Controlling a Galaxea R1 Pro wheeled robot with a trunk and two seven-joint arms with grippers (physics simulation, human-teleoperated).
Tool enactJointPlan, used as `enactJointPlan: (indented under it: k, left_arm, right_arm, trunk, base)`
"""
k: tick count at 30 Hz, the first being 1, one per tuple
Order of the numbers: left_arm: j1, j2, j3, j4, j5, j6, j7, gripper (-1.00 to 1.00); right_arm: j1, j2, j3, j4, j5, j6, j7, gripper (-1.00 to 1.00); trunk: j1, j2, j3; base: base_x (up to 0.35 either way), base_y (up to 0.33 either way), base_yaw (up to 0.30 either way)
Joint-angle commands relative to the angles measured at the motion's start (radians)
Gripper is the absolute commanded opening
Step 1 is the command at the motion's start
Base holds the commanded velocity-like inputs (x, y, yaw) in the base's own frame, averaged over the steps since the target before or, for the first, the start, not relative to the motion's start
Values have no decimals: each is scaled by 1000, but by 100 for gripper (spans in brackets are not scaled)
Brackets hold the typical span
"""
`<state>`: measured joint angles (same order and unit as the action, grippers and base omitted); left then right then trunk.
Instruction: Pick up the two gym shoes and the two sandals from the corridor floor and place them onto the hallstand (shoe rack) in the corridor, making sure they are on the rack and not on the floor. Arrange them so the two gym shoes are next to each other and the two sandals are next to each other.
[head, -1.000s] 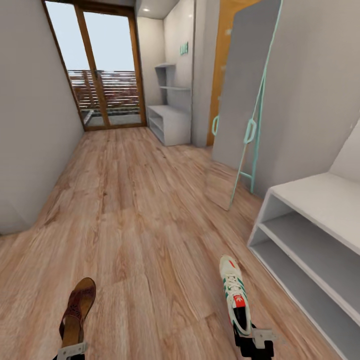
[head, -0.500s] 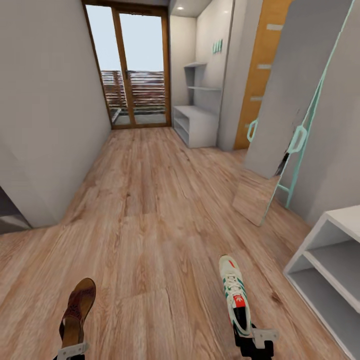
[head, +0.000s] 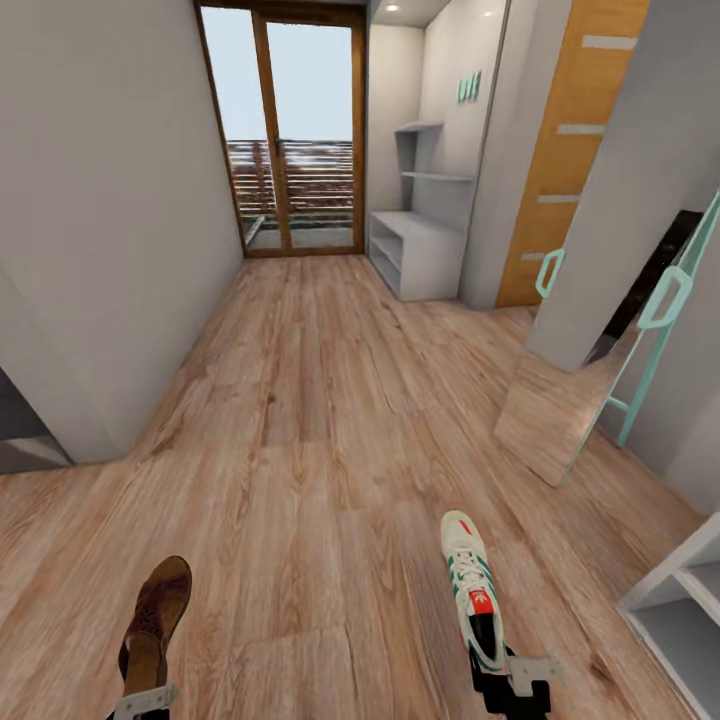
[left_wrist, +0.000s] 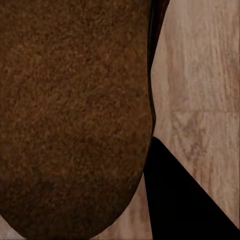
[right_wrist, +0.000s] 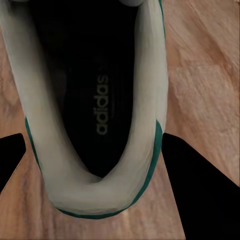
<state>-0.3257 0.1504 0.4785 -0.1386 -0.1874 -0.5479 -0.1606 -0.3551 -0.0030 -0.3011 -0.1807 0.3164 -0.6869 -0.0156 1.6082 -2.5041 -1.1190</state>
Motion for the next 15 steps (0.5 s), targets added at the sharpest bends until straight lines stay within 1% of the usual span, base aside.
enactJointPlan:
  k: [1, 3, 6, 11, 15]
  left_arm:
    - [-1, 0, 10, 1, -10, -3, -3, -100]
    - [-1, 1, 11, 1, -10, -3, -3, -100]
    - [-1, 0, 11, 1, -10, -3, -3, -100]
    - [-1, 1, 12, 1, -10, -3, -3, -100]
    - [-1, 1, 12, 1, -10, -3, -3, -100]
  right_arm:
    - [-1, 0, -7, 1, 19, -3, 0, -100]
    - [-1, 0, -7, 1, 49, -3, 0, -100]
    - [-1, 1, -7, 1, 79, -3, -1, -100]
    - [-1, 1, -7, 5, 96, -4, -1, -100]
    - [-1, 4, -7, 31, 98, -4, -1, -100]
  trunk:
    - [0, 0, -1]
    - [0, 0, -1]
    - [0, 0, -1]
    - [0, 0, -1]
    - [0, 0, -1]
  base:
    - [336, 0, 3]
    - [336, 0, 2]
    - [336, 0, 1]
    - [336, 0, 0]
    - [336, 0, 0]
